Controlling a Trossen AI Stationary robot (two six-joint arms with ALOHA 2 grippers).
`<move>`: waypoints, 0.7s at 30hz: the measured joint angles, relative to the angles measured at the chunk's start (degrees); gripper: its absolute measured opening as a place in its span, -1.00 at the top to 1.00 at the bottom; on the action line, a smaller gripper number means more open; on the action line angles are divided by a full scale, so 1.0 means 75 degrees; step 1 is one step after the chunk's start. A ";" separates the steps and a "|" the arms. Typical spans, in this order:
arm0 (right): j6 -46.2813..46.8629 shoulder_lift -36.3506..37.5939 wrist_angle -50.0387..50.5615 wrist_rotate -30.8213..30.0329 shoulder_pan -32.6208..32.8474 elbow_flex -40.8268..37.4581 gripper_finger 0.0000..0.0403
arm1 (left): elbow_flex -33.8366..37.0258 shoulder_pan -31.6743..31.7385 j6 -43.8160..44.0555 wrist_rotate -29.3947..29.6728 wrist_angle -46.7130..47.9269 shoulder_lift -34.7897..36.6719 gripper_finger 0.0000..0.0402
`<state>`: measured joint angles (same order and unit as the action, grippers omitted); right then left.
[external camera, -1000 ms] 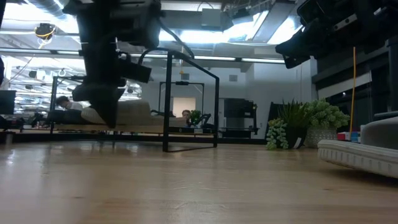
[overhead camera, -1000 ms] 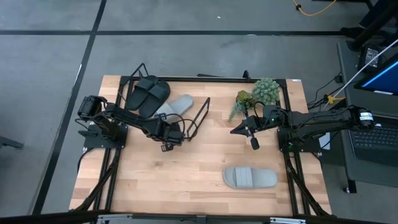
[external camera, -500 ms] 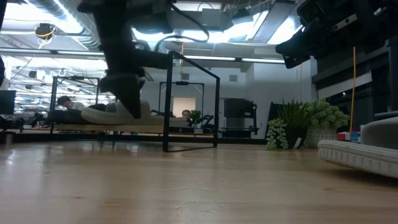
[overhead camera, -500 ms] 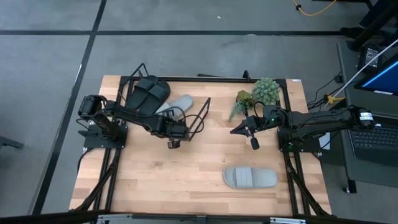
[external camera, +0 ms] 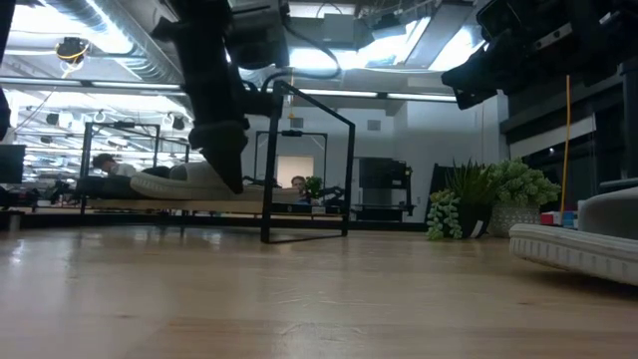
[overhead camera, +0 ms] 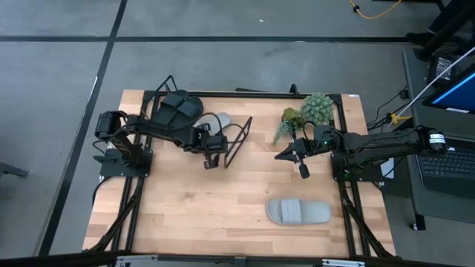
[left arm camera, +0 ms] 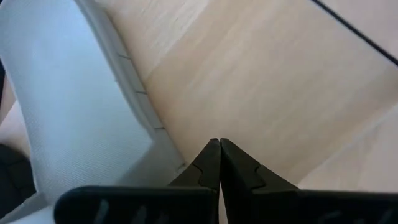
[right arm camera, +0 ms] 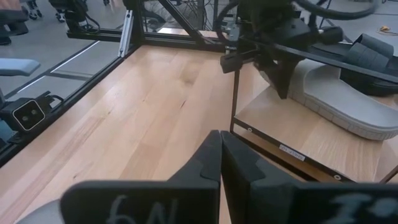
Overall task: Pick and place slides into the shelf
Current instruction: Put the top gray slipper on the shelf
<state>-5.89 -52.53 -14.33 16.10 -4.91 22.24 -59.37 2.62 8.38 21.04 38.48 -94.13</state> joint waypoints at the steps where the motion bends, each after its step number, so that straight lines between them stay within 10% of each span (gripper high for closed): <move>1: -0.0027 0.0000 0.0000 0.0000 0.0000 0.0000 0.97 | 0.0000 0.0052 0.0000 0.0000 0.0000 -0.0002 1.00; 21: -0.0050 0.0000 0.0000 0.0000 0.0000 0.0000 0.97 | -0.0006 0.0579 0.0729 0.0597 -0.0013 -0.0052 1.00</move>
<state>-6.26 -52.53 -14.33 16.10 -4.91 22.24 -59.42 6.96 13.85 25.51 38.38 -94.52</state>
